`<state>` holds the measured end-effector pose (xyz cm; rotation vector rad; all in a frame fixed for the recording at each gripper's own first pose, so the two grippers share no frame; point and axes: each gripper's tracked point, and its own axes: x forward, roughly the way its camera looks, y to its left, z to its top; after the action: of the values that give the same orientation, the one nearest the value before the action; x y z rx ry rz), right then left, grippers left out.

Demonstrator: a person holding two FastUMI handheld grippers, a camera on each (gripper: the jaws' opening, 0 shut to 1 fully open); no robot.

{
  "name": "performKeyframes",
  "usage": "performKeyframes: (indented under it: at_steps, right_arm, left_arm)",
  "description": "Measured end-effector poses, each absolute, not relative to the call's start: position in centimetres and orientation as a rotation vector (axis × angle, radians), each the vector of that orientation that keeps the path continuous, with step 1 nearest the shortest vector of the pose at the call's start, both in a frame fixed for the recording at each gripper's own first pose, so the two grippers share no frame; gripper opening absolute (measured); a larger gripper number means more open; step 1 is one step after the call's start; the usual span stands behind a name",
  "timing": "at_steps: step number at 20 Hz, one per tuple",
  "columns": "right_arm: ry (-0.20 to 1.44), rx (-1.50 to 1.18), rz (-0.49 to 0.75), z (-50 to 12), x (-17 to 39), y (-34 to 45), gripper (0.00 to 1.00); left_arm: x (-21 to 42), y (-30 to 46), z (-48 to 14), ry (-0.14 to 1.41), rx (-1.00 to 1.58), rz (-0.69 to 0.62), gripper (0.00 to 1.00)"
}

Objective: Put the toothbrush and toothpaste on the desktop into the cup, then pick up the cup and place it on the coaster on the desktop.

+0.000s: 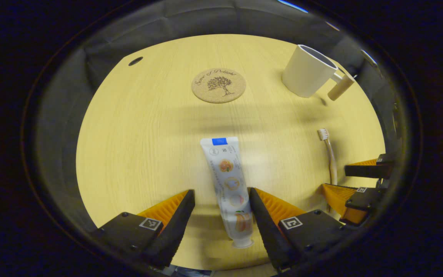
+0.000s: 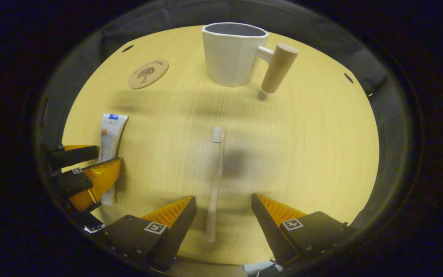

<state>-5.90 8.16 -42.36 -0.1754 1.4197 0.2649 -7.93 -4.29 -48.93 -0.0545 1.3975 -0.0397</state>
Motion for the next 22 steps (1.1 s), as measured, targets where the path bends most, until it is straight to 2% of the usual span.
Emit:
performKeyframes:
  at_steps: [12,14,15,17,18,19,20,21,22]
  right_arm:
    - [1.576,-0.081,0.141,-42.6,-5.2,8.0,0.93]
    - [1.571,-0.08,0.135,-42.6,-5.1,7.9,0.91]
    - [1.57,-0.077,0.13,-42.7,-5.1,7.8,0.84]
    - [1.574,-0.087,0.129,-42.7,-5.2,7.3,0.72]
    - [1.569,-0.083,0.118,-42.9,-5.0,7.0,0.67]
    - [1.566,-0.078,0.096,-42.7,-4.9,6.6,0.45]
    - [1.565,-0.071,0.082,-42.7,-4.9,6.3,0.39]
    - [1.56,-0.065,0.073,-42.6,-4.8,6.1,0.17]
    - [1.565,-0.063,0.08,-42.7,-4.9,6.1,0.22]
  left_arm:
    - [-7.4,-4.3,-48.9,1.473,-0.052,-0.051,0.96]
    - [-6.8,-4.4,-48.9,1.442,-0.054,-0.045,0.87]
    - [-6.6,-4.4,-49.0,1.435,-0.065,-0.033,0.69]
    - [-6.5,-4.5,-49.0,1.44,-0.049,-0.041,0.53]
    - [-6.5,-4.6,-49.0,1.444,-0.037,-0.052,0.52]
    - [-6.4,-4.8,-48.8,1.446,-0.03,-0.059,0.46]
    - [-6.4,-4.8,-48.9,1.451,-0.027,-0.067,0.41]
    - [-6.5,-4.8,-49.1,1.456,-0.024,-0.066,0.36]
    - [-6.3,-4.8,-49.1,1.441,-0.022,-0.057,0.33]
